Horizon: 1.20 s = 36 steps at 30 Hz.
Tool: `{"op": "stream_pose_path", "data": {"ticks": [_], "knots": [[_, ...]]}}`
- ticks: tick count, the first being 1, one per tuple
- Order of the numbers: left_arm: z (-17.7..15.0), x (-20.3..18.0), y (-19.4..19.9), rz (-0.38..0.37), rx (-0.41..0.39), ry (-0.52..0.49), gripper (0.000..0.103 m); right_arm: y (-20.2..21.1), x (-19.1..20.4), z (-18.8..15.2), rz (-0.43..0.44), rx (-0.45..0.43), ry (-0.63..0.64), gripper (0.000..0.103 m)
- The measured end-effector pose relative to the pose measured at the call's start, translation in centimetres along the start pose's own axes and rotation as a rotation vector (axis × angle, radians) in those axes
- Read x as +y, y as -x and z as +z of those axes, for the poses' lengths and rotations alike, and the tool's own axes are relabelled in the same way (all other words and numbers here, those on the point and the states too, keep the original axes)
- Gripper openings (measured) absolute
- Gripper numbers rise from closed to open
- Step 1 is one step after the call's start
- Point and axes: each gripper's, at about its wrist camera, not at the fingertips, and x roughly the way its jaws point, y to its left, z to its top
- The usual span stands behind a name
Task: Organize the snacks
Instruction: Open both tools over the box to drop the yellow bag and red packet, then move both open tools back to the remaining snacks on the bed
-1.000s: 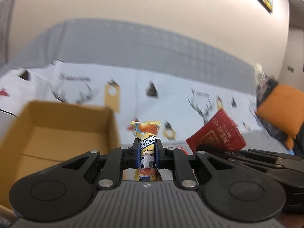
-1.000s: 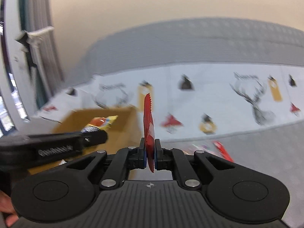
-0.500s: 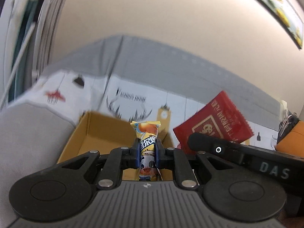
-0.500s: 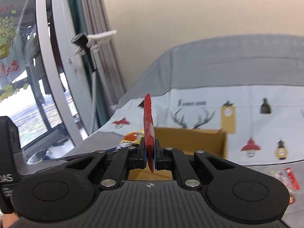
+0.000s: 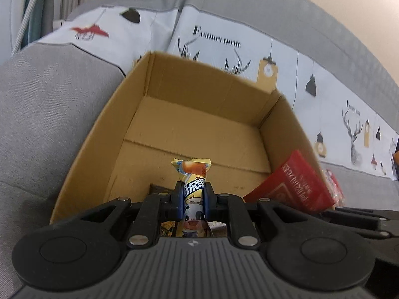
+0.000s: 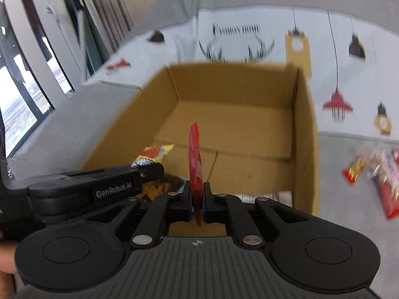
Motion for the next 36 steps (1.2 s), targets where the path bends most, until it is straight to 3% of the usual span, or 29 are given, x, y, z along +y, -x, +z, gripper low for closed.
{"op": "stream_pose_path", "data": {"ticks": [6, 8, 10, 12, 14, 16, 17, 18, 26, 30, 35, 36], "knots": [[-0.2, 0.4, -0.6, 0.000, 0.017, 0.000, 0.016, -1.4, 0.4, -0.6, 0.014, 0.027, 0.011, 0.008], [-0.2, 0.1, -0.4, 0.003, 0.003, -0.011, 0.016, -1.4, 0.2, -0.3, 0.033, 0.016, 0.002, 0.018], [-0.2, -0.3, 0.2, 0.042, -0.011, -0.013, 0.035, -0.9, -0.4, -0.1, 0.008, 0.000, -0.026, 0.035], [0.0, -0.6, 1.0, 0.060, -0.025, -0.003, 0.070, -0.3, -1.5, 0.2, 0.008, -0.020, -0.057, 0.044], [0.1, -1.2, 1.8, 0.066, -0.056, -0.005, 0.086, 1.0, -2.8, 0.1, 0.026, -0.050, -0.086, 0.063], [0.2, -2.2, 2.7, 0.054, -0.085, -0.006, 0.090, 2.7, -4.0, -0.3, 0.020, -0.096, -0.097, 0.084], [0.2, -2.9, 2.9, 0.040, -0.090, -0.007, 0.093, 3.5, -4.6, -0.4, 0.023, -0.116, -0.094, 0.092], [0.2, -4.0, 3.2, 0.022, -0.096, -0.008, 0.097, 4.4, -5.3, -0.7, 0.028, -0.141, -0.088, 0.094], [-0.1, -14.6, 2.4, -0.115, -0.137, -0.106, 0.098, 11.0, -13.5, -3.5, -0.094, -0.346, -0.055, 0.097], [-0.7, -20.8, 0.8, -0.180, -0.172, -0.231, 0.098, 11.6, -19.2, -4.9, -0.187, -0.355, -0.079, 0.097], [-1.5, -26.7, -5.1, -0.199, -0.123, -0.321, 0.095, 10.3, -26.5, -5.3, -0.193, -0.316, -0.159, 0.095], [-1.6, -27.4, -6.8, -0.191, -0.108, -0.341, 0.088, 9.8, -27.6, -5.2, -0.189, -0.308, -0.159, 0.095]]}}
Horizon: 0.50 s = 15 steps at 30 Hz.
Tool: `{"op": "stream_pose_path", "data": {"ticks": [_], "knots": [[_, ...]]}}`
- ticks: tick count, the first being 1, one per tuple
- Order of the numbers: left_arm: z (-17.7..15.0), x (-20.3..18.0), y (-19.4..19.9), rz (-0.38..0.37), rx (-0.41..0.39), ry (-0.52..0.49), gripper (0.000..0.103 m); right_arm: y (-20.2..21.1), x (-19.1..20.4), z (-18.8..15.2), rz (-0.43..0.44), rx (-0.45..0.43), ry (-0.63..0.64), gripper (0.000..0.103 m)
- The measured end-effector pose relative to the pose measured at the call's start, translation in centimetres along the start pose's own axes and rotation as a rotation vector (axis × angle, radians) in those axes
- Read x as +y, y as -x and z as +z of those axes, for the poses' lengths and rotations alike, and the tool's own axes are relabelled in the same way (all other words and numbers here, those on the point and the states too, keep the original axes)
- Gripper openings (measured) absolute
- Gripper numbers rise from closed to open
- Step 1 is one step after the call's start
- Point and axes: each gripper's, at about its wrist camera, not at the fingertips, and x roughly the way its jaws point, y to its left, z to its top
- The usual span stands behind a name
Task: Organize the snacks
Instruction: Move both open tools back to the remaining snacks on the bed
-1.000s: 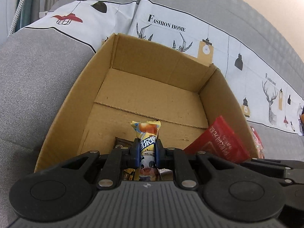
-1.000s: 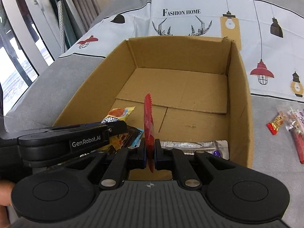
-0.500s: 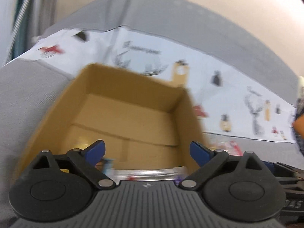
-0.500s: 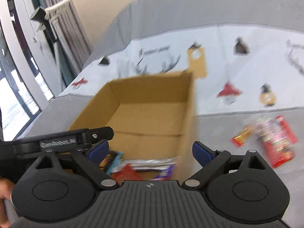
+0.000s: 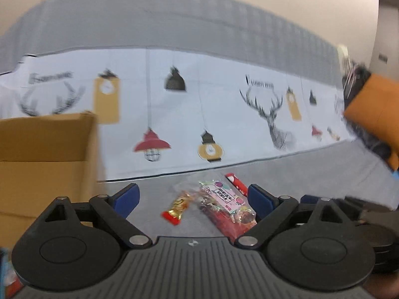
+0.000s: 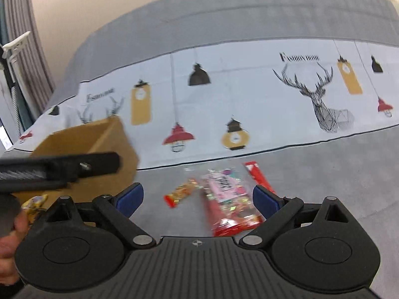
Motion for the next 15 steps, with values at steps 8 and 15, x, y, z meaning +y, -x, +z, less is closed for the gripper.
{"op": "stream_pose_path", "data": {"ticks": [8, 15], "knots": [[-1.5, 4.0, -6.0, 0.084, 0.223, 0.053, 0.074, -7.4, -3.0, 0.3, 0.046, 0.153, 0.085, 0.092], [-3.0, 1.1, -10.1, 0.191, 0.184, -0.103, 0.078, -10.8, -3.6, 0.5, 0.079, 0.200, 0.124, 0.091]]}}
